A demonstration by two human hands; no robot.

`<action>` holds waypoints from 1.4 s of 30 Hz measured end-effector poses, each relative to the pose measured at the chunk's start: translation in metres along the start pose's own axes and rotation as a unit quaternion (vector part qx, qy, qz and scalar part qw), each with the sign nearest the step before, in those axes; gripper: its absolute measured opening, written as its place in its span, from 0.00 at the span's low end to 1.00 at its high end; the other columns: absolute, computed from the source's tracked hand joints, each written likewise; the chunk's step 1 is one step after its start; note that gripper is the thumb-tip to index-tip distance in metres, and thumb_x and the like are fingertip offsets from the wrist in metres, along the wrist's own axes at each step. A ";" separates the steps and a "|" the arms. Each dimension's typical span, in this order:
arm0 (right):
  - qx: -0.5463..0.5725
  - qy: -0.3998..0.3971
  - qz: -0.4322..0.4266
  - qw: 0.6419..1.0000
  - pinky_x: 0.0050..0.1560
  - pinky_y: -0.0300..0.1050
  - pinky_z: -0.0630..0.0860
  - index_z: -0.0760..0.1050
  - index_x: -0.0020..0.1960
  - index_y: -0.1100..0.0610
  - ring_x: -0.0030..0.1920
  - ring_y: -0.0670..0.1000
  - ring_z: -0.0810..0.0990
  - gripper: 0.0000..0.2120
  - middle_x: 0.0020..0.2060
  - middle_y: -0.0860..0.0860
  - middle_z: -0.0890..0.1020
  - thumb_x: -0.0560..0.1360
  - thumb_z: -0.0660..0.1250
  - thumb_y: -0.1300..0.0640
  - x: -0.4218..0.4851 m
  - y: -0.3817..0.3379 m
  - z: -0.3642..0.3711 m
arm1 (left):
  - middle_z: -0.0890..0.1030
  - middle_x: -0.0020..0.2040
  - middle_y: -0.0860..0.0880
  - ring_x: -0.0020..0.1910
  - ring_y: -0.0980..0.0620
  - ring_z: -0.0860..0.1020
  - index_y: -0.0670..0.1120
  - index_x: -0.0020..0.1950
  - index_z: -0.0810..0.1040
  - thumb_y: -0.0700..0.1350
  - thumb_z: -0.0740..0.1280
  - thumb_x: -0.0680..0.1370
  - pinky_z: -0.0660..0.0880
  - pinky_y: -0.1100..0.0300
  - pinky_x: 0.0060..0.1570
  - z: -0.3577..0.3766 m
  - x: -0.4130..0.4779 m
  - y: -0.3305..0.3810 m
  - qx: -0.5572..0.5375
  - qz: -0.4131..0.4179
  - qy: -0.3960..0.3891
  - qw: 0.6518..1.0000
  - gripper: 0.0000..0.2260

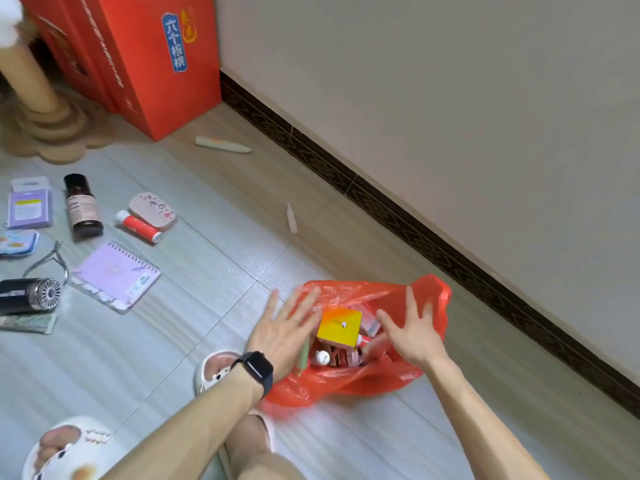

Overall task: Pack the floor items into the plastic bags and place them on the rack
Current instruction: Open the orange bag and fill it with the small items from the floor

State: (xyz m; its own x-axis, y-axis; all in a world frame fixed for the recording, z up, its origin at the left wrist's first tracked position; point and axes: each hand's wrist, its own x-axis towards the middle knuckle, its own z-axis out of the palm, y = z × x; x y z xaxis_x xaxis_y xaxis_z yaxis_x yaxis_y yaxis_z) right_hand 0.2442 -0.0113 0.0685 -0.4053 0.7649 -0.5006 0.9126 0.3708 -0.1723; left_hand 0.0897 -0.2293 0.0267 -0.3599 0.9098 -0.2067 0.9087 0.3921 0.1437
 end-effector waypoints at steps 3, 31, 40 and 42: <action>-0.087 0.113 0.006 0.990 0.57 0.59 0.75 0.46 0.78 0.42 0.63 0.65 0.77 0.40 0.79 0.59 0.52 0.73 0.60 0.32 0.008 0.009 -0.010 | 0.47 0.79 0.40 0.75 0.36 0.57 0.58 0.78 0.34 0.40 0.62 0.75 0.61 0.40 0.67 0.001 -0.011 -0.016 -0.011 -0.164 -0.052 0.985 0.44; -0.136 0.099 -0.146 0.975 0.47 0.47 0.74 0.76 0.58 0.47 0.59 0.57 0.74 0.14 0.57 0.47 0.78 0.75 0.58 0.49 -0.091 -0.098 -0.034 | 0.68 0.61 0.46 0.59 0.43 0.72 0.53 0.56 0.76 0.47 0.65 0.73 0.74 0.52 0.52 -0.180 -0.087 -0.104 -0.014 -0.268 0.058 0.962 0.11; -0.099 0.357 -0.478 0.796 0.55 0.58 0.77 0.83 0.38 0.56 0.60 0.67 0.78 0.01 0.49 0.54 0.85 0.68 0.73 0.61 -0.116 -0.140 -0.026 | 0.74 0.66 0.41 0.72 0.42 0.66 0.48 0.56 0.80 0.44 0.61 0.75 0.53 0.38 0.72 -0.153 -0.071 -0.088 0.306 0.058 0.042 0.949 0.13; -0.095 0.301 -0.519 0.795 0.53 0.53 0.78 0.82 0.45 0.56 0.55 0.61 0.81 0.04 0.46 0.51 0.85 0.73 0.68 0.60 -0.105 -0.155 -0.025 | 0.79 0.55 0.42 0.65 0.40 0.71 0.46 0.54 0.80 0.42 0.58 0.76 0.46 0.37 0.73 -0.150 -0.059 -0.090 0.287 0.043 0.027 0.957 0.13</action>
State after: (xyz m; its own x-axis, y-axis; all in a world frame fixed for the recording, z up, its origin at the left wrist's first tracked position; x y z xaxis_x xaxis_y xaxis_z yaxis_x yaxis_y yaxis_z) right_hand 0.1436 -0.1363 0.1689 -0.9384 0.0885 0.3340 0.0697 0.9953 -0.0680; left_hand -0.0030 -0.2975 0.1711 -0.2748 0.9470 -0.1664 0.8968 0.1901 -0.3996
